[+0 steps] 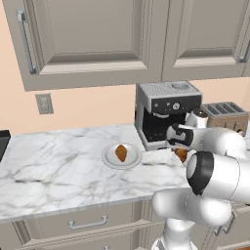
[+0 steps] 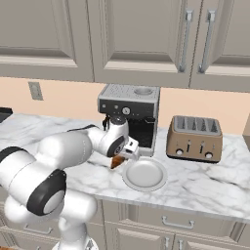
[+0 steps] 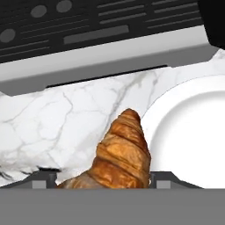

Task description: Place the pastries on the plates.

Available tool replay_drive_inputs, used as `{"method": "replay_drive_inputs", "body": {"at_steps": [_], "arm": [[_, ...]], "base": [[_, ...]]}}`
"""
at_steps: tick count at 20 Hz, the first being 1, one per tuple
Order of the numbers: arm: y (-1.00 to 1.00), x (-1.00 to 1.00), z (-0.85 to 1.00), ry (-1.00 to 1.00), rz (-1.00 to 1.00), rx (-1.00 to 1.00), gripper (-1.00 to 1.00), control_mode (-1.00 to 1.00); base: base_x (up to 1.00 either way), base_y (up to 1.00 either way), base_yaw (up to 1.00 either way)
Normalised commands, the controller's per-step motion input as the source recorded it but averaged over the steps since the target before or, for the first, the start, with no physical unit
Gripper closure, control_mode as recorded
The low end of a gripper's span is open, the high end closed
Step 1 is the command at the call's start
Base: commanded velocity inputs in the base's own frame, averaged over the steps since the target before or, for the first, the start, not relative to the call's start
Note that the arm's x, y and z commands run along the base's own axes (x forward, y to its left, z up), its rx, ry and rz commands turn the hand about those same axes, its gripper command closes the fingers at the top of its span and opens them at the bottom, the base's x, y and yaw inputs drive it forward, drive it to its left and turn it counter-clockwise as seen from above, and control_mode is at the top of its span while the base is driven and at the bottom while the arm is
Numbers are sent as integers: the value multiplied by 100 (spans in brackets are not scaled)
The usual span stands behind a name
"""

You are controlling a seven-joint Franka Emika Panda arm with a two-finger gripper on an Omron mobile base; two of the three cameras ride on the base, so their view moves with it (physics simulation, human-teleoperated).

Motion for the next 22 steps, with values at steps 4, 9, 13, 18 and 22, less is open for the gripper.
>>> {"method": "replay_drive_inputs", "body": {"at_steps": [4,9,13,18,22], "arm": [[-61,-1,2,0,-9,0,100,-100],[-53,-1,0,-2,-6,0,100,-100],[-44,2,-6,0,0,0,100,-100],[-34,-3,-30,1,0,0,100,-100],[-5,-1,-54,9,0,0,100,-100]], "base": [[0,0,0],[0,0,0],[0,0,0],[0,0,0],[0,0,0]]}}
